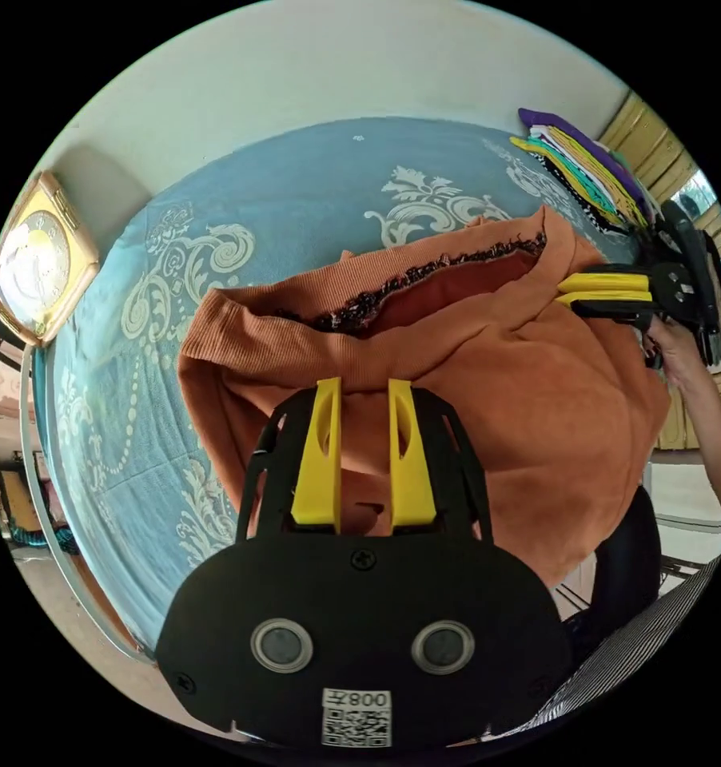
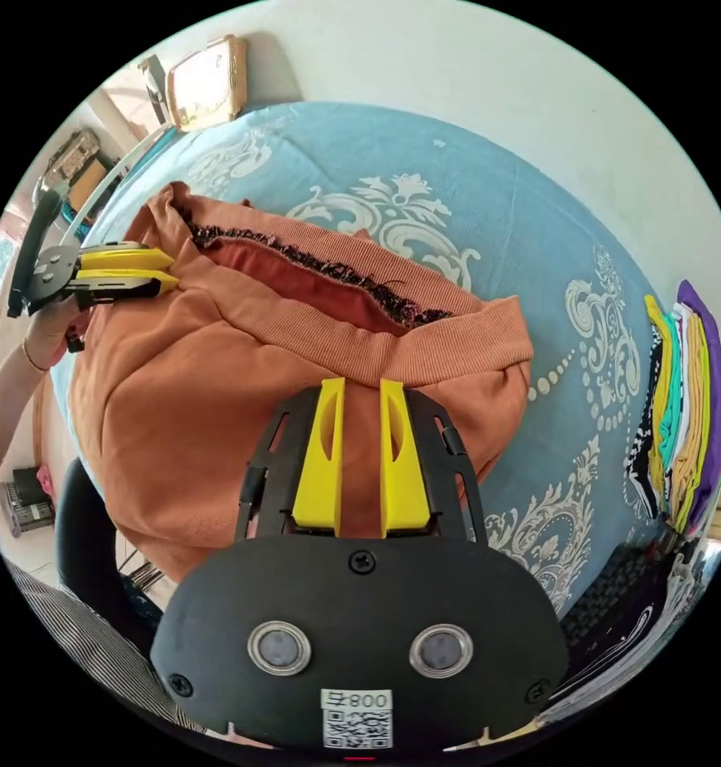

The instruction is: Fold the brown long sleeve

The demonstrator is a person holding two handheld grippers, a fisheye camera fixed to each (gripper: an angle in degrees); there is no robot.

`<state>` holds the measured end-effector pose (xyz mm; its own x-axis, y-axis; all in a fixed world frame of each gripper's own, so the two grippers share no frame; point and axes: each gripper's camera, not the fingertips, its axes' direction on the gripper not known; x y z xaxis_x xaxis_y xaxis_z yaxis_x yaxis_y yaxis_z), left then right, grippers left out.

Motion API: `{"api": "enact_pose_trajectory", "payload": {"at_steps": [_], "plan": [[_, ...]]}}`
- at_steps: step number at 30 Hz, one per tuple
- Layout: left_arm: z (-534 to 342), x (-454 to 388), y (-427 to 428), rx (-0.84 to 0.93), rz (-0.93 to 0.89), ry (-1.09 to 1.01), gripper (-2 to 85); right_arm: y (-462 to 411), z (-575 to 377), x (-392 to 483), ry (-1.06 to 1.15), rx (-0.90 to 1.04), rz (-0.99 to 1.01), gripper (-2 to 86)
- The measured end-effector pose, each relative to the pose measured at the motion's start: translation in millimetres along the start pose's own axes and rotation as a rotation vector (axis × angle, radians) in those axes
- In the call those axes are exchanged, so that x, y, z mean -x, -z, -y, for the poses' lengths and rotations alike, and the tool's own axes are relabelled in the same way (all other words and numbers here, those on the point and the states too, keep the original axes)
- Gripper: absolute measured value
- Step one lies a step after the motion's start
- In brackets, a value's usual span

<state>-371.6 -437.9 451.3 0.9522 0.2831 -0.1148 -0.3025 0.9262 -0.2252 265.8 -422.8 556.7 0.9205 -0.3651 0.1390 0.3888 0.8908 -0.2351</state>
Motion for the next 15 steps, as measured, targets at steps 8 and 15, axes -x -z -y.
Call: {"api": "enact_pose_trajectory", "payload": {"at_steps": [8,15], "plan": [[2,-19,26,-0.125,-0.082,0.076,2.5,20,13,22,-0.061,-0.055,0.078,1.0],[-3,-29,72,-0.301,-0.116,0.120,1.4,56,15,38,-0.059,-0.152,0.093,0.1]]}}
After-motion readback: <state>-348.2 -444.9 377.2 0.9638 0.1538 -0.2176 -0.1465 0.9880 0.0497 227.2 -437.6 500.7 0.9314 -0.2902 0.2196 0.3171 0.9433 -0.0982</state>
